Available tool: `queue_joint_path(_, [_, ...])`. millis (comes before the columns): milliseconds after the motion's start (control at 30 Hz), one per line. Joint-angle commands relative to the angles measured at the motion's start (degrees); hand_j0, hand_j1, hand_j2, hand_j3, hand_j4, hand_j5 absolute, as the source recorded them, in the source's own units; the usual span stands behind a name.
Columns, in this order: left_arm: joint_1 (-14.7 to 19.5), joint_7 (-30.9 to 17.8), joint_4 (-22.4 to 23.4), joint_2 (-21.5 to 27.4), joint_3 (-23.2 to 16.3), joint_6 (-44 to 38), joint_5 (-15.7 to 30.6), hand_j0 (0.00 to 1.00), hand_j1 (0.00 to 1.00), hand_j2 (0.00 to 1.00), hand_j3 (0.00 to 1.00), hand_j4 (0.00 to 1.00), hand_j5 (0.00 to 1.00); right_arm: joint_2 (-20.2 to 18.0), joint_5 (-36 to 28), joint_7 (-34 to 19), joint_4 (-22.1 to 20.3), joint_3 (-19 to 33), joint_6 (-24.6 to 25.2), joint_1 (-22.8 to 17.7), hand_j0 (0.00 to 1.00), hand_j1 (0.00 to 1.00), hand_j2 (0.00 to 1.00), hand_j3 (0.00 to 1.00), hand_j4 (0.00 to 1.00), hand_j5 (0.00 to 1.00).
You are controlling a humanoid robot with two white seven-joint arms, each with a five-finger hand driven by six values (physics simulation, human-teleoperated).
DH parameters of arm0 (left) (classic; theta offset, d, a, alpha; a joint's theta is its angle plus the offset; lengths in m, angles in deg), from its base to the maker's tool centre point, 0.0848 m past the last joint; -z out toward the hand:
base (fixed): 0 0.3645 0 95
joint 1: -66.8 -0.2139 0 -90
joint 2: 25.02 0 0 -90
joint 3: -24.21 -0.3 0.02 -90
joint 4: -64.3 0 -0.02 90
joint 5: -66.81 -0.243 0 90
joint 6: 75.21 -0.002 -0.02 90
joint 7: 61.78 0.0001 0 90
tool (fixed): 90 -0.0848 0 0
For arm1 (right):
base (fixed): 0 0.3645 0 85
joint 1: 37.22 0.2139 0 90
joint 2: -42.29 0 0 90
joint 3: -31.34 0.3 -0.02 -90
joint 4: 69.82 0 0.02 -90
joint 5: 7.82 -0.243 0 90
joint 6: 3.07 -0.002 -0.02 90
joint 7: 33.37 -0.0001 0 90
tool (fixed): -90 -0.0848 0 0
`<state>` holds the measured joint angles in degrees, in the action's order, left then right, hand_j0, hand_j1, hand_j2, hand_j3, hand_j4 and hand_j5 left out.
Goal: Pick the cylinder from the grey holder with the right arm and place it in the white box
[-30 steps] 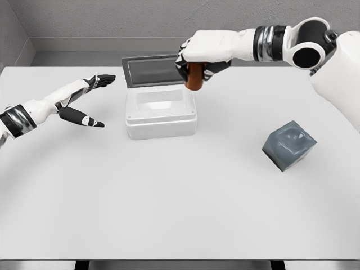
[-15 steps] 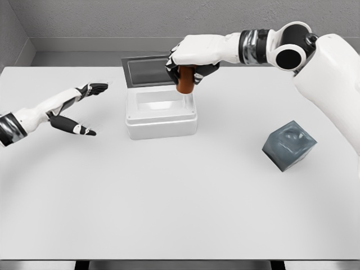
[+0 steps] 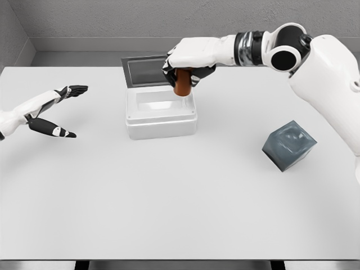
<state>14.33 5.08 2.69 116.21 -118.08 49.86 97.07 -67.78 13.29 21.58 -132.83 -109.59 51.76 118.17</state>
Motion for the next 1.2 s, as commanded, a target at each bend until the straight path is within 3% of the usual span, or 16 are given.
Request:
queue_joint_path(0, [0.0, 0.0, 0.1, 0.0, 0.1, -0.1, 0.4, 1.00, 1.00, 1.00, 1.00, 1.00, 1.00, 0.4, -0.3, 0.1, 0.1, 0.0, 0.2, 0.0, 0.33, 0.33, 0.33, 0.33, 0.33, 0.33])
queue_joint_path(233, [0.0, 0.0, -0.1, 0.0, 0.1, -0.1, 0.4, 1.00, 1.00, 1.00, 1.00, 1.00, 1.00, 1.1, 0.3, 0.1, 3.0, 0.0, 0.2, 0.4, 0.33, 0.33, 0.33, 0.33, 0.33, 0.33])
queue_joint_path(467, [0.0, 0.0, -0.2, 0.1, 0.1, -0.1, 0.4, 1.00, 1.00, 1.00, 1.00, 1.00, 1.00, 1.5, 1.1, 0.1, 3.3, 0.0, 0.2, 0.4, 0.34, 0.34, 0.34, 0.34, 0.34, 0.34])
queue_joint_path(500, [0.0, 0.0, -0.2, 0.1, 0.1, -0.1, 0.4, 1.00, 1.00, 1.00, 1.00, 1.00, 1.00, 1.5, 1.1, 0.1, 3.3, 0.0, 0.2, 0.4, 0.45, 0.45, 0.45, 0.45, 0.45, 0.45])
queue_joint_path(533, [0.0, 0.0, -0.2, 0.0, 0.1, -0.1, 0.4, 1.00, 1.00, 1.00, 1.00, 1.00, 1.00, 1.5, 1.2, 0.1, 3.1, 0.0, 0.2, 0.4, 0.82, 0.82, 0.82, 0.82, 0.82, 0.82])
queue_joint_path(567, [0.0, 0.0, -0.2, 0.0, 0.1, -0.1, 0.3, 1.00, 1.00, 1.00, 1.00, 1.00, 1.00, 1.4, 1.1, 0.1, 2.8, 0.0, 0.2, 0.4, 1.00, 1.00, 1.00, 1.00, 1.00, 1.00])
queue_joint_path(967, [-0.4, 0.0, -0.3, 0.2, 0.1, -0.1, 0.3, 1.00, 1.00, 1.00, 1.00, 1.00, 1.00, 0.0, 1.0, 0.1, 1.0, 0.0, 0.2, -0.3, 1.00, 1.00, 1.00, 1.00, 1.00, 1.00])
queue_joint_path(1067, [-0.4, 0.0, -0.3, 0.3, 0.1, -0.1, 0.3, 1.00, 1.00, 1.00, 1.00, 1.00, 1.00, -4.8, 1.0, 0.1, -4.8, 0.8, 0.2, -2.6, 1.00, 1.00, 1.00, 1.00, 1.00, 1.00])
queue_joint_path(1167, [0.4, 0.0, -0.2, -0.2, 0.0, -0.1, 0.5, 1.00, 1.00, 1.00, 1.00, 1.00, 1.00, -11.4, 0.8, 0.1, -6.3, 4.7, 0.2, -6.5, 1.00, 1.00, 1.00, 1.00, 1.00, 1.00])
